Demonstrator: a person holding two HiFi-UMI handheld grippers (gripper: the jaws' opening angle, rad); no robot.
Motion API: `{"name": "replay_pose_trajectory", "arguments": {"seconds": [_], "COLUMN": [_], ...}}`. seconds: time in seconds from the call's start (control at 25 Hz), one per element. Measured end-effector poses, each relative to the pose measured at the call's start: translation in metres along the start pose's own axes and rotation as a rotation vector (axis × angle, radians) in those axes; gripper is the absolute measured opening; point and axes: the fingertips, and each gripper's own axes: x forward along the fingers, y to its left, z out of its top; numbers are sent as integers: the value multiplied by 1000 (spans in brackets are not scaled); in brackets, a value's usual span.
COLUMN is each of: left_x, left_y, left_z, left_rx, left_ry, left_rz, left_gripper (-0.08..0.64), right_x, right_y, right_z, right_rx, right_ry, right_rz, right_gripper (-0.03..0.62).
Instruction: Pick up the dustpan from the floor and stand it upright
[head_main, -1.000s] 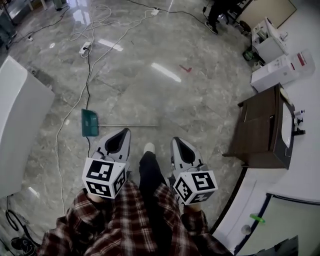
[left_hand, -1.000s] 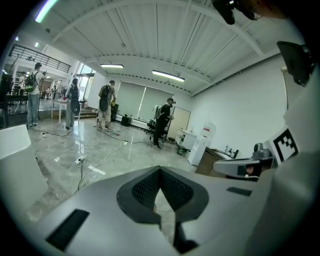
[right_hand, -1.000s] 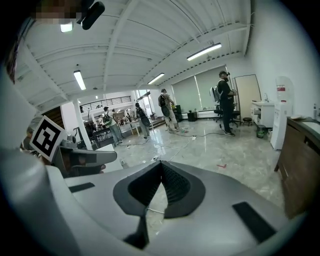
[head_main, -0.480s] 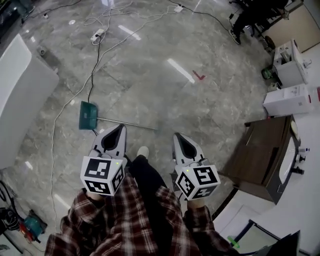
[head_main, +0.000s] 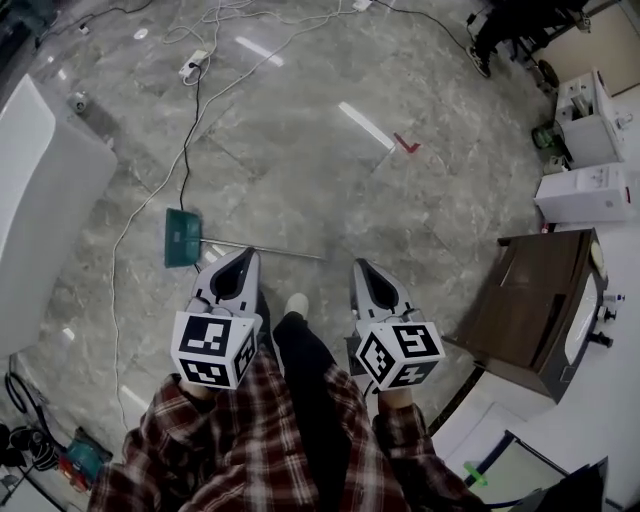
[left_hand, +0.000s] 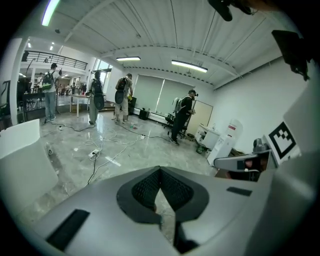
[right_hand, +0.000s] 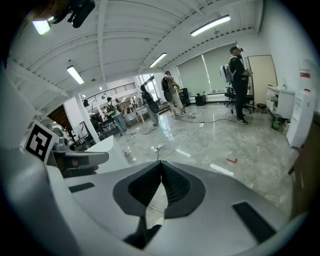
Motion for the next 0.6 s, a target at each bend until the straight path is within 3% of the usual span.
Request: {"name": "replay_pose_trajectory", "arguments": {"seconds": [0.36, 0.6], "left_x": [53, 85], "left_y": [43, 55], "left_z": [25, 23], "left_rx": [125, 164], "left_ry": [78, 133], "left_rz": [-162, -223], "left_gripper": [0, 0], "right_x": [48, 69], "right_y": [-10, -18], "right_z": [8, -13], "right_rx": [231, 356], "right_ry": [-67, -45], "right_rz": [-214, -253], "right_gripper": [12, 28]}}
